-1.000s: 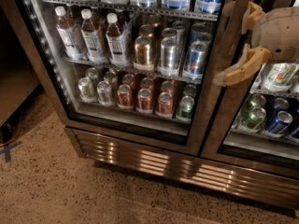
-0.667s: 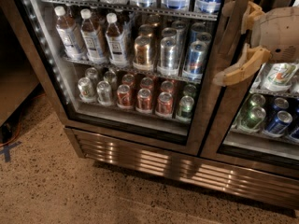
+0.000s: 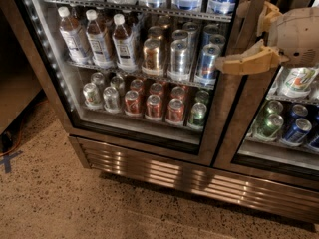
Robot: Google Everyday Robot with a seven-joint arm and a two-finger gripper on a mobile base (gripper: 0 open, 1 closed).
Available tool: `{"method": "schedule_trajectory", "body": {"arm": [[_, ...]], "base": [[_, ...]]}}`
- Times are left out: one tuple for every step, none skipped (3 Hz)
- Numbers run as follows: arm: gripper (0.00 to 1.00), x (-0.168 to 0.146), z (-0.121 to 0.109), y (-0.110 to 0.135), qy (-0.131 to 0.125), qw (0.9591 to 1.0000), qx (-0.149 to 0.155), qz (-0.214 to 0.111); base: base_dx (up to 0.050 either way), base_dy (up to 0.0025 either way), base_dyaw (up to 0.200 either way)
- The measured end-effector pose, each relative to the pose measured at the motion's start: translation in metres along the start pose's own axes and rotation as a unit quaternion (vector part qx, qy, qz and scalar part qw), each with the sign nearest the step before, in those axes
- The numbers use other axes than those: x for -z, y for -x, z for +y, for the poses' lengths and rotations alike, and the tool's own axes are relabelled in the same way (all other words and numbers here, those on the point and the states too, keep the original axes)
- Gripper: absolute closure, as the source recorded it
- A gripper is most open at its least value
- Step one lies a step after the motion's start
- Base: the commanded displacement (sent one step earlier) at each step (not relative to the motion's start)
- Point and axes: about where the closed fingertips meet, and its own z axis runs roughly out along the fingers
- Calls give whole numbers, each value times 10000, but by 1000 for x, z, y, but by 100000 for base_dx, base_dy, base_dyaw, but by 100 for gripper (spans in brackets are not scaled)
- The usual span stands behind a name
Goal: Open left fridge door
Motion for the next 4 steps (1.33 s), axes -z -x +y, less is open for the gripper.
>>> {"method": "schedule_trajectory", "body": {"arm": [[65, 0, 0, 0, 0, 10000, 0, 0], [89, 0, 0, 0, 0, 10000, 0, 0], [100, 0, 0, 0, 1, 10000, 0, 0], [100, 0, 0, 0, 1, 10000, 0, 0]], "base": [[0, 0, 0], [0, 0, 0], [0, 0, 0], [-4999, -1, 11]]}}
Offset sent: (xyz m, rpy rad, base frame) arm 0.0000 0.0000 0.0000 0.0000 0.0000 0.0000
